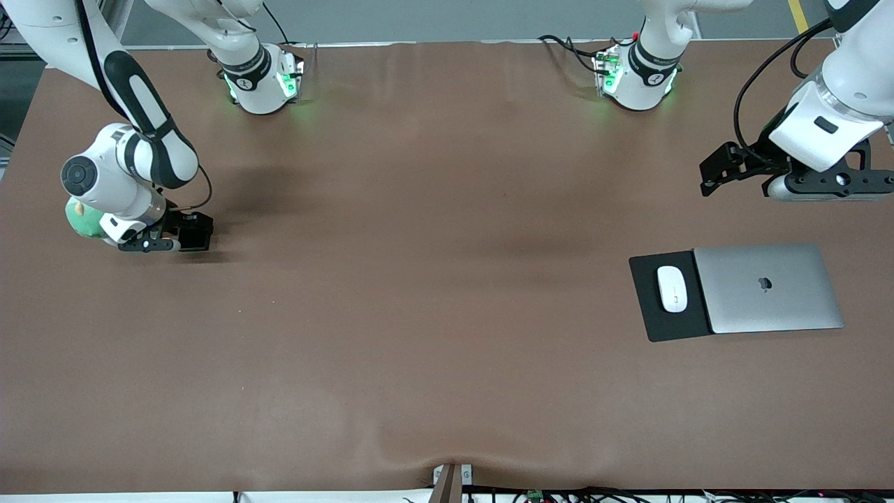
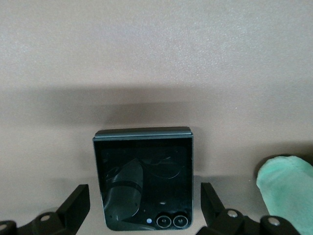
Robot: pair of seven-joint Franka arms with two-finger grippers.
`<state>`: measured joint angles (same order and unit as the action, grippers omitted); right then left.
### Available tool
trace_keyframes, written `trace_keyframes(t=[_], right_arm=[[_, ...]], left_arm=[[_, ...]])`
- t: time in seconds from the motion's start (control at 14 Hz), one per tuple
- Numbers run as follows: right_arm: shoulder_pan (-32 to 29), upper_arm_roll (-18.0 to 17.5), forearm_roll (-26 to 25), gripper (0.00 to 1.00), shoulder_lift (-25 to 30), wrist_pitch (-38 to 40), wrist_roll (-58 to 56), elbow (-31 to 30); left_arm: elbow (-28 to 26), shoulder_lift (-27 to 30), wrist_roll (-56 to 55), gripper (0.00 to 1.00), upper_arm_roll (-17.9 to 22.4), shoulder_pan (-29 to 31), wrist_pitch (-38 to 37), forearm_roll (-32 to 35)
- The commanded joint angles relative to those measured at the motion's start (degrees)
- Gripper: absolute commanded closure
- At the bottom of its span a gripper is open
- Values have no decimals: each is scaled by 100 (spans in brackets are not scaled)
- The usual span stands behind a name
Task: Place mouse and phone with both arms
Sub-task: 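Lower the black phone beside the green plush toy with the right gripper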
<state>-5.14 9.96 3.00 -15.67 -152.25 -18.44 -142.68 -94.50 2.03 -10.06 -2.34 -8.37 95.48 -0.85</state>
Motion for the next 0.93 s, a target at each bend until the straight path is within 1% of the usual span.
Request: trace_keyframes(t=[0.0, 0.07, 0.21, 0.36, 0.5, 0.64, 0.79, 0.86], right_arm=[[-92, -74, 8, 0, 116, 11, -45, -67], [-75, -74, 8, 0, 265, 212, -133, -41], [-31, -109, 8, 0, 817, 922, -151, 160], [197, -109, 8, 0, 1240, 1888, -12, 721], [311, -109, -19, 0, 1339, 2706, 226, 1510], [443, -109, -98, 0, 1278, 3479, 480, 2433], [592, -109, -177, 0, 1260, 4200, 726, 3216], [646, -109, -247, 0, 1234, 4508, 1024, 3542]], left_arm=[[133, -27, 153, 0, -29, -15, -82, 112], [133, -27, 144, 0, -29, -24, -82, 112], [116, -36, 153, 0, -38, -6, -74, 112], [116, -36, 153, 0, -38, 11, -74, 112], [133, -36, 153, 0, -38, 3, -74, 112], [125, -36, 144, 0, -38, -24, -74, 121], [142, -36, 144, 0, -30, -15, -65, 121], [151, -36, 144, 0, -29, 2, -65, 121]])
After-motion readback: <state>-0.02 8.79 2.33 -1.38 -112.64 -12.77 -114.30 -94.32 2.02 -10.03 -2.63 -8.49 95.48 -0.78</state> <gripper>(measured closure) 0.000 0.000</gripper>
